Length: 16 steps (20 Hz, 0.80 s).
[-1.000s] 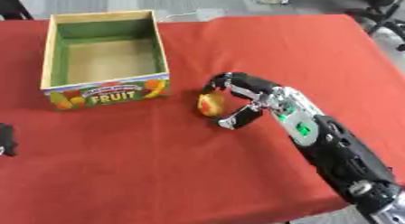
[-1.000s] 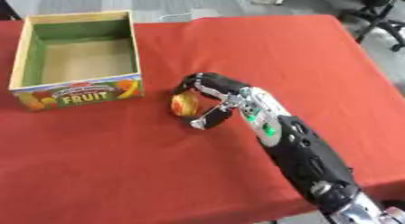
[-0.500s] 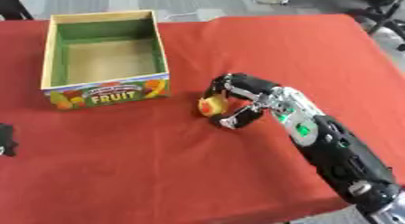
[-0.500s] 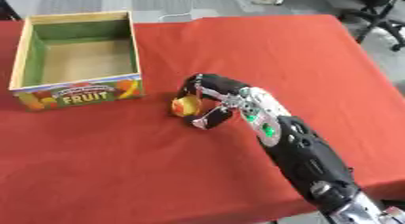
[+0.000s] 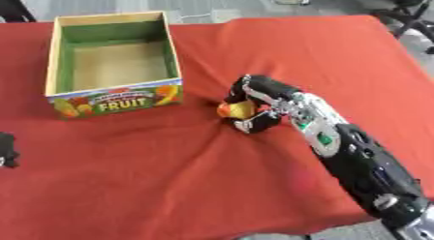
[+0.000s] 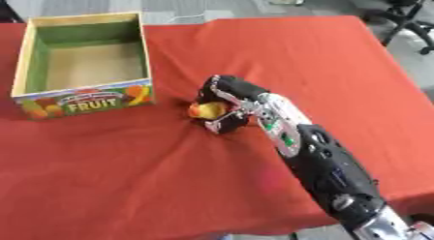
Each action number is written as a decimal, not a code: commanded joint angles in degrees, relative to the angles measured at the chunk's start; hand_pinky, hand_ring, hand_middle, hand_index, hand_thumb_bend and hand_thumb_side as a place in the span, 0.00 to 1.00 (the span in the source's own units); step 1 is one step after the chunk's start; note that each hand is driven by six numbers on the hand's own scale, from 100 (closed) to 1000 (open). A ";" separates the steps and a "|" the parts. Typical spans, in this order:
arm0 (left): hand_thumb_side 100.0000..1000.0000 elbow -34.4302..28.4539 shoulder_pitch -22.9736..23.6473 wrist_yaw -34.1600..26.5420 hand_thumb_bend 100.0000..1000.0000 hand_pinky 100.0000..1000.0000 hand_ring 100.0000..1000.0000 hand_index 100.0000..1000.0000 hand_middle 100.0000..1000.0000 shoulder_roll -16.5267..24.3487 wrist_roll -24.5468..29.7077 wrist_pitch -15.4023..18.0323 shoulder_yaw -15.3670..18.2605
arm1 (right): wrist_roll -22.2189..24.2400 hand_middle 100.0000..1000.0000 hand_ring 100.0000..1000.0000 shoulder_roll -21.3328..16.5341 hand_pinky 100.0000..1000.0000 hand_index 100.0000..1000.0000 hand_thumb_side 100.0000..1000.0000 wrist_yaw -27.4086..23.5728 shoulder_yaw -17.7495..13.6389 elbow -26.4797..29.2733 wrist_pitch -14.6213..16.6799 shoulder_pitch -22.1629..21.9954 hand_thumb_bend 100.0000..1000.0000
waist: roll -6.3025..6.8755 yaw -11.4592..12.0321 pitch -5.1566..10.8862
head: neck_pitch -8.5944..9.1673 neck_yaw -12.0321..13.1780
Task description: Pick up objects on the table and place them in the box.
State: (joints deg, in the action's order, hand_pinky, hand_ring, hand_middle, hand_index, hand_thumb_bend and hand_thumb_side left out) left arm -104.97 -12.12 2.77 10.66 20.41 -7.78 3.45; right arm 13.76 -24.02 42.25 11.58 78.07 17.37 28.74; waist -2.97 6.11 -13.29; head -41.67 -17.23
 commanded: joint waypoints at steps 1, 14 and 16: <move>0.30 -0.66 -0.33 0.04 0.25 0.44 0.46 0.46 0.47 1.03 0.10 0.18 0.11 | -1.87 0.21 0.30 -1.71 0.12 0.37 0.00 -1.10 -1.01 1.15 -0.59 0.84 0.00 | 0.18 -0.13 0.96 | 0.17 0.09; 0.30 -0.61 -0.28 0.05 0.25 0.44 0.46 0.46 0.47 1.14 0.04 0.23 0.14 | -0.95 0.20 0.30 -4.45 0.11 0.37 0.00 -12.58 -3.11 9.08 -4.31 3.43 0.00 | 0.18 -0.41 1.19 | 0.24 0.27; 0.30 -0.60 -0.30 0.05 0.25 0.44 0.46 0.46 0.47 1.15 0.05 0.24 0.13 | -0.83 0.20 0.30 -4.73 0.11 0.37 0.00 -13.51 -3.26 9.69 -4.65 4.03 0.00 | 0.15 -0.41 1.24 | 0.26 0.26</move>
State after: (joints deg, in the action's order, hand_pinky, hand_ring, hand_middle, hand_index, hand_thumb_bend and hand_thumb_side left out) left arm -104.96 -12.11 2.77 10.66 20.40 -7.78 3.45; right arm 12.97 -26.83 29.82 9.21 85.95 13.08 31.64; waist -2.94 5.75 -13.14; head -41.67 -17.05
